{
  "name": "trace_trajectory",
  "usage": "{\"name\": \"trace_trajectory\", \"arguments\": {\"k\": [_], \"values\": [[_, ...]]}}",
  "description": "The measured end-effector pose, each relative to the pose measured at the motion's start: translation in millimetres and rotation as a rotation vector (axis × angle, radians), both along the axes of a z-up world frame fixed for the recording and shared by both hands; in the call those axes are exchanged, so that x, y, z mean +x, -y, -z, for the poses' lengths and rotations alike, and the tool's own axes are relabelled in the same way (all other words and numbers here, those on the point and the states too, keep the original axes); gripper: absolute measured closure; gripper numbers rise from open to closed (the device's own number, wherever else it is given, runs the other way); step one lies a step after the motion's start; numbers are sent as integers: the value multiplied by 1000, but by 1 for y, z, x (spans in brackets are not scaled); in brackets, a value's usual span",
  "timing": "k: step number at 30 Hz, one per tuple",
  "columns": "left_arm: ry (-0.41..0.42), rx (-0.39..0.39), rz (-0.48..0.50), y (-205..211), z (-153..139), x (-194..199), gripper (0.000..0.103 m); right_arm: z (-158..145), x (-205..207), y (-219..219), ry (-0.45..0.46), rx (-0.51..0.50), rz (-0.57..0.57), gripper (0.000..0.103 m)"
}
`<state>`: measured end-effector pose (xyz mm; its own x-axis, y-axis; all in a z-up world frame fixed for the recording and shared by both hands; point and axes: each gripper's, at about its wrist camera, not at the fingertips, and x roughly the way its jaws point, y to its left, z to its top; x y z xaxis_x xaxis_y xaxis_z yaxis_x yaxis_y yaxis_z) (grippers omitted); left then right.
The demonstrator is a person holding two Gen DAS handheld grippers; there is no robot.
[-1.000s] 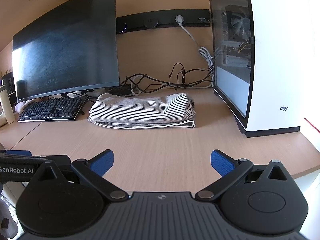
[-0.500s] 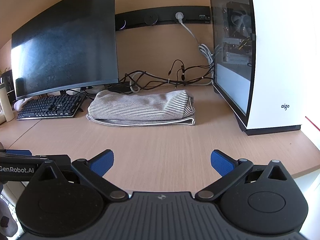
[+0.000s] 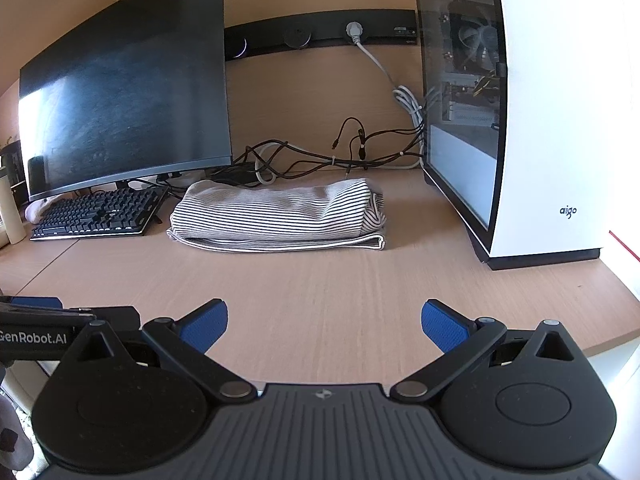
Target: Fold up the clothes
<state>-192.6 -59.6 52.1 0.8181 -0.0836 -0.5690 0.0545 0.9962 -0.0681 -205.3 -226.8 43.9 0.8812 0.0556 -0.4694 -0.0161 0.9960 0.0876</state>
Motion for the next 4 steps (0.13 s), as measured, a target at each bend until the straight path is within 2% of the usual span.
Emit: {"name": "trace_trajectory", "arguments": {"k": [4], "values": [[24, 21, 1, 2, -2, -1, 0, 1, 0, 3, -3, 6, 5, 0]]}}
